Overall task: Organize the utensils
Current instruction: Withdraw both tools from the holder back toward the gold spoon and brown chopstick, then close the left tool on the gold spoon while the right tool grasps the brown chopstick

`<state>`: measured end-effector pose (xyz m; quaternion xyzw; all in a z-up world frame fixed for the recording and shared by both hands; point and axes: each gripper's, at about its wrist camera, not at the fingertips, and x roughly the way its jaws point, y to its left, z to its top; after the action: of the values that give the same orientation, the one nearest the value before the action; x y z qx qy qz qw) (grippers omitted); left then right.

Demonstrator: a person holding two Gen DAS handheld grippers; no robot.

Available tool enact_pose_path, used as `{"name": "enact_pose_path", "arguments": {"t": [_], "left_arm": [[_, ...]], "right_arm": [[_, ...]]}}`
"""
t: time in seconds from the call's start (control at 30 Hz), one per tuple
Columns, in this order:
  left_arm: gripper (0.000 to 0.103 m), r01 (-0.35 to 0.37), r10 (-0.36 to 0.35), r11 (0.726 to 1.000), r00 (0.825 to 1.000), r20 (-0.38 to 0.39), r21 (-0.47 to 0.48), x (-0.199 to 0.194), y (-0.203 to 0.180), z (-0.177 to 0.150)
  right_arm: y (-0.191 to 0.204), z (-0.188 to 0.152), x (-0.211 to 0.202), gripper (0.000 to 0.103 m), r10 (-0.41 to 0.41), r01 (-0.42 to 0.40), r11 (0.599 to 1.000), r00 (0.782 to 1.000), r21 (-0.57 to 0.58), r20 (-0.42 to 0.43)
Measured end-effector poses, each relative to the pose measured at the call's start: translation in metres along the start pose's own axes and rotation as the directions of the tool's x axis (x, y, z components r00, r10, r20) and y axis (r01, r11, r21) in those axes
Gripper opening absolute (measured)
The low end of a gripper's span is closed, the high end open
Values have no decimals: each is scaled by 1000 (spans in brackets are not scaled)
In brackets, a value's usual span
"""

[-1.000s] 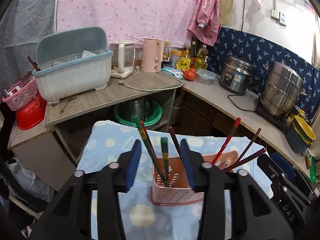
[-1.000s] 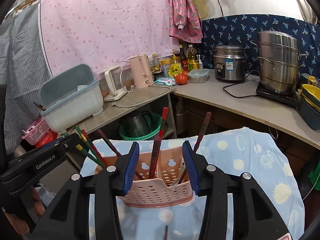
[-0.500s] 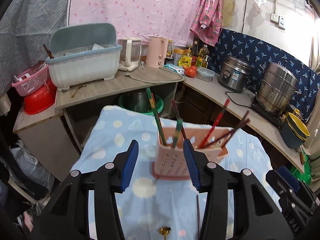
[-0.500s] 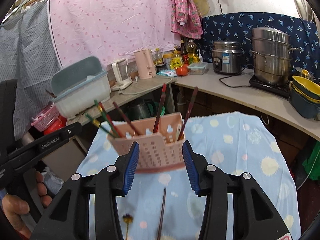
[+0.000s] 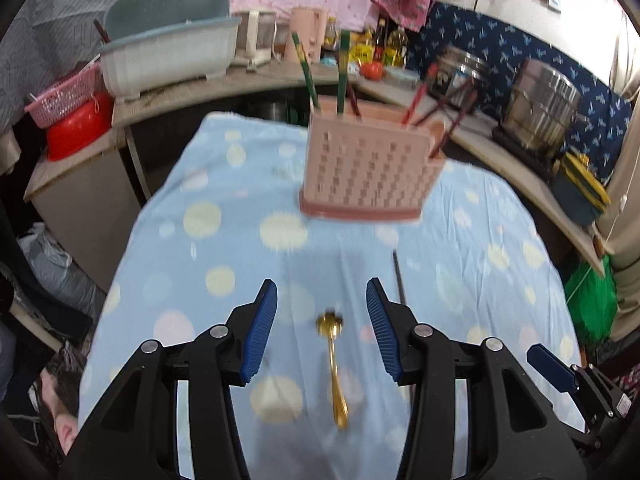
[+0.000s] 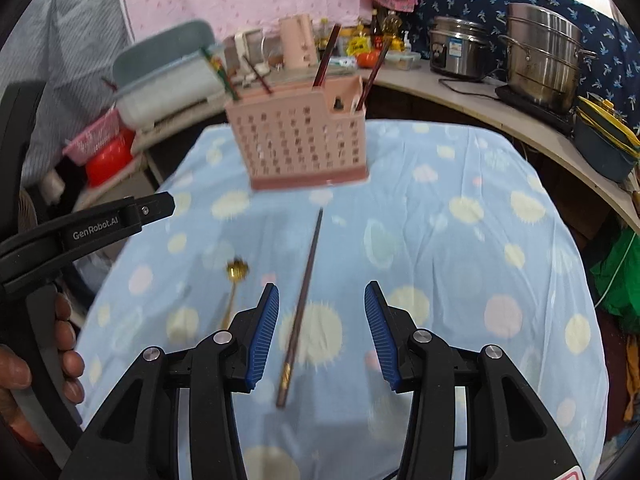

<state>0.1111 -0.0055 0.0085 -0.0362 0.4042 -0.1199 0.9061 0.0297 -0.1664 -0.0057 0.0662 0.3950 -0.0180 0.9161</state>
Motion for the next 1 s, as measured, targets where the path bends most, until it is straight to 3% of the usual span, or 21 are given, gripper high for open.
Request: {"name": "enact_pose_path", "arguments": {"t": [0.13, 0.5, 0.73, 1.0], "left_arm": [[44, -9, 8, 1000, 997, -73, -6, 13, 2, -36], [44, -38, 37, 999, 987, -153, -6, 30, 13, -91], [44, -16, 16, 1000, 987, -158, 1, 32, 7, -98], [44, -6, 10, 1000, 986, -166, 23, 37, -3, -101]], "right_arm": [[11, -29, 11, 44, 0, -2, 999, 999, -44, -49], [24, -69, 45, 41, 10, -21, 997, 992, -80, -128], [28, -73, 52, 32, -5, -7, 995, 992, -95, -125], [24, -72, 53, 11, -8, -2, 996, 993, -90, -115]]}}
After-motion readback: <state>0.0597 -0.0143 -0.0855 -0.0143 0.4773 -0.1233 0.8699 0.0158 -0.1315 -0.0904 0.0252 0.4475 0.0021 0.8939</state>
